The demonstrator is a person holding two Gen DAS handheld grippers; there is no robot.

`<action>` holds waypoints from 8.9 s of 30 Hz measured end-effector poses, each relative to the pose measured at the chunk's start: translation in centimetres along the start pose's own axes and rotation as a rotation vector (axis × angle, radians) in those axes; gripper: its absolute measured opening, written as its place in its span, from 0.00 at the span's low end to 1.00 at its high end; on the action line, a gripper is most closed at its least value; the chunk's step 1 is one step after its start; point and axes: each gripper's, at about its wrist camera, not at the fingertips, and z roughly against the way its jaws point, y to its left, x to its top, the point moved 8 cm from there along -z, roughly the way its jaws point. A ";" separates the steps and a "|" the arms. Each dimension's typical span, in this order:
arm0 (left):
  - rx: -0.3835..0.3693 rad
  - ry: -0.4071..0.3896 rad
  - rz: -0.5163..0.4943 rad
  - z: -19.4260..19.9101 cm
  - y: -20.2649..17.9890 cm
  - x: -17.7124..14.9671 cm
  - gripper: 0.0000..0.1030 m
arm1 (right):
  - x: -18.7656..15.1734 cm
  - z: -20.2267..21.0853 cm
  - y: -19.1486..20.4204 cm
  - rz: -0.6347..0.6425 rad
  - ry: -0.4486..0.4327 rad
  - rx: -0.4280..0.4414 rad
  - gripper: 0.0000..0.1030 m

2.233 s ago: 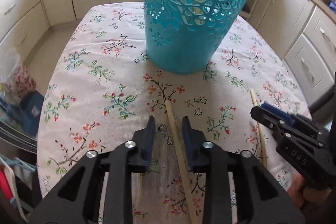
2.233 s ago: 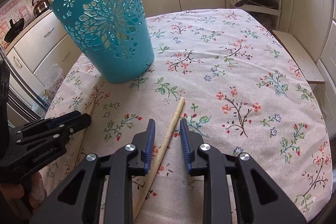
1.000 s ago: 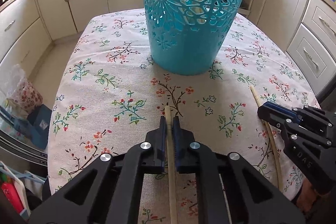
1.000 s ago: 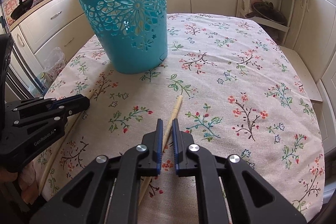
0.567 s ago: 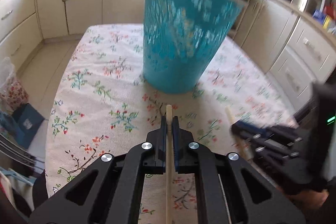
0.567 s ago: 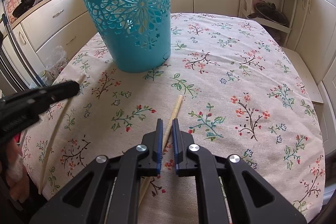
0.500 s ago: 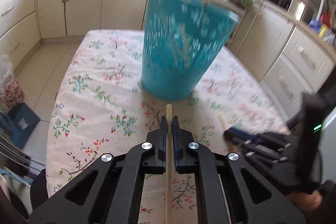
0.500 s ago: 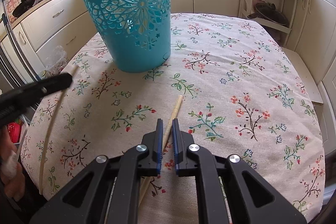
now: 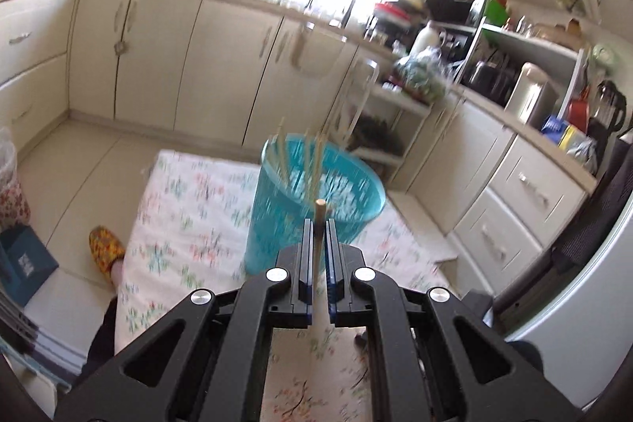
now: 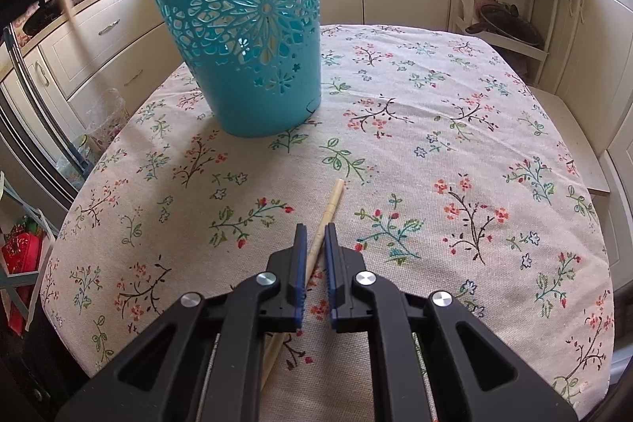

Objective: Organize utensils

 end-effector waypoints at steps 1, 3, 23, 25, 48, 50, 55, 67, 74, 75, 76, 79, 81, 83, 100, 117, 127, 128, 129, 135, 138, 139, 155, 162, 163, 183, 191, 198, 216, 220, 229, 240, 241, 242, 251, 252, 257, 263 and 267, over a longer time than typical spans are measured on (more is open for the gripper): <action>-0.005 -0.011 -0.001 0.2 -0.2 0.5 0.05 | 0.0 0.0 0.0 0.000 0.000 0.000 0.09; -0.019 -0.028 -0.004 0.8 -0.8 1.5 0.01 | 0.0 0.0 0.0 0.000 0.000 0.000 0.09; 0.133 0.298 0.285 -5.8 9.8 -7.5 0.05 | -0.1 -0.3 1.0 0.059 0.000 -0.014 0.18; 0.168 0.296 0.297 -6.1 11.0 -8.2 0.13 | 0.0 -0.3 0.5 0.063 0.000 -0.047 0.09; 0.205 0.247 0.247 -7.2 12.1 -11.4 0.48 | 24.3 17.4 3.3 -0.147 -0.680 0.330 0.05; 0.201 0.240 0.259 -7.2 12.3 -11.4 0.49 | 26.1 16.7 4.2 -0.124 -0.720 0.279 0.05; 0.194 0.225 0.271 -6.9 12.4 -11.4 0.50 | 26.5 10.2 4.8 -0.047 -0.673 0.135 0.05; 0.185 0.176 0.383 -6.2 14.0 -11.2 0.51 | 9.7 6.7 14.6 0.500 -0.285 0.359 0.26; 0.184 0.184 0.400 -6.3 14.2 -11.3 0.51 | 6.2 -1.6 13.5 0.646 -0.090 0.252 0.29; 0.184 0.186 0.398 -6.3 14.2 -11.3 0.52 | 6.2 -2.8 13.0 0.633 -0.058 0.254 0.30; 0.180 0.189 0.396 -6.4 14.1 -11.3 0.52 | 6.4 -3.6 12.5 0.621 -0.038 0.251 0.32; 0.170 0.199 0.391 -6.5 14.0 -11.3 0.54 | 5.7 -5.0 11.5 0.592 0.006 0.254 0.41; 0.164 0.207 0.389 -6.7 13.9 -11.2 0.57 | 5.7 -5.4 11.1 0.567 0.041 0.276 0.42; 0.159 0.219 0.392 -7.0 13.8 -11.0 0.59 | 5.2 -5.2 10.4 0.509 0.074 0.326 0.42; 0.267 0.380 0.245 -9.3 12.6 -10.5 0.58 | -1.9 1.5 13.7 0.248 0.208 0.723 0.57; 0.228 0.543 -0.174 -12.7 9.3 -10.9 0.20 | -1.1 2.3 10.4 0.114 0.124 0.589 0.63; 0.321 0.567 -0.259 -13.5 7.4 -11.3 0.05 | -0.5 1.9 8.6 0.114 0.104 0.530 0.63; 0.286 0.570 -0.265 -13.6 7.0 -11.4 0.05 | -0.4 1.8 8.3 0.111 0.103 0.522 0.63; 0.245 0.580 -0.264 -13.5 6.8 -11.5 0.05 | -0.4 1.7 8.3 0.109 0.103 0.516 0.63; 0.319 0.616 -0.308 -12.9 7.7 -11.7 0.10 | -0.4 0.9 7.4 0.124 0.106 0.435 0.63; 0.357 0.592 -0.405 -12.9 6.9 -12.1 0.05 | -0.9 0.1 7.3 0.164 0.113 0.366 0.66; 0.363 0.583 -0.414 -12.8 6.8 -12.2 0.05 | -1.0 -0.2 7.3 0.175 0.116 0.351 0.67; 0.059 -0.049 -0.074 -1.0 3.0 7.3 0.05 | -0.9 -0.7 7.7 0.204 0.083 0.325 0.73; 0.086 -0.287 -0.068 -3.7 -1.4 14.8 0.05 | -0.8 -0.9 7.9 0.204 0.076 0.335 0.74; 0.094 -0.303 -0.067 -4.3 -1.7 15.4 0.05 | -0.8 -0.9 7.9 0.204 0.075 0.338 0.75; 0.197 -0.183 -0.147 -13.2 -1.1 11.1 0.05 | -0.9 -0.9 8.4 0.235 0.073 0.343 0.80; 0.248 -0.057 -0.254 -11.6 -1.6 6.4 0.11 | -1.0 -1.0 8.7 0.234 0.075 0.348 0.80; 0.304 -0.036 -0.276 -8.2 -1.0 4.0 0.42 | -0.8 -0.9 8.1 0.198 0.069 0.352 0.81; 0.402 0.012 -0.247 -1.2 0.8 0.8 0.93 | 1.6 2.6 0.6 -0.074 -0.059 0.105 0.84; 0.416 0.067 -0.218 1.0 1.3 -1.2 0.93 | 2.4 6.4 -1.5 -0.170 -0.138 0.024 0.87; 0.425 0.168 -0.105 8.0 1.9 -4.7 0.93 | 2.9 15.8 0.4 -0.190 -0.211 -0.027 0.92; 0.436 0.128 -0.081 15.3 0.4 -7.4 0.93 | -2.4 20.7 5.8 -0.160 -0.211 -0.015 0.93; 0.443 0.130 -0.094 15.6 0.2 -7.7 0.93 | -2.8 21.0 5.8 -0.157 -0.217 -0.029 0.93; 0.450 0.128 -0.105 16.0 0.0 -7.9 0.93 | -3.2 21.6 5.9 -0.149 -0.231 -0.046 0.93; 0.531 0.092 -0.190 19.2 -1.0 -7.7 0.93 | -3.2 25.0 6.9 -0.143 -0.306 -0.015 0.93; 0.537 0.080 -0.198 19.6 -1.3 -7.5 0.93 | -3.0 25.3 7.0 -0.144 -0.316 -0.002 0.93; 0.517 0.046 -0.160 20.7 -1.8 -7.5 0.93 | -3.6 25.6 7.7 -0.137 -0.335 -0.001 0.93; 0.516 0.059 -0.180 20.8 -2.3 -8.5 0.93 | -4.3 26.0 8.6 -0.112 -0.346 -0.001 0.93; 0.515 0.053 -0.177 21.0 -2.3 -8.7 0.93 | -4.5 26.4 9.2 -0.101 -0.364 0.001 0.93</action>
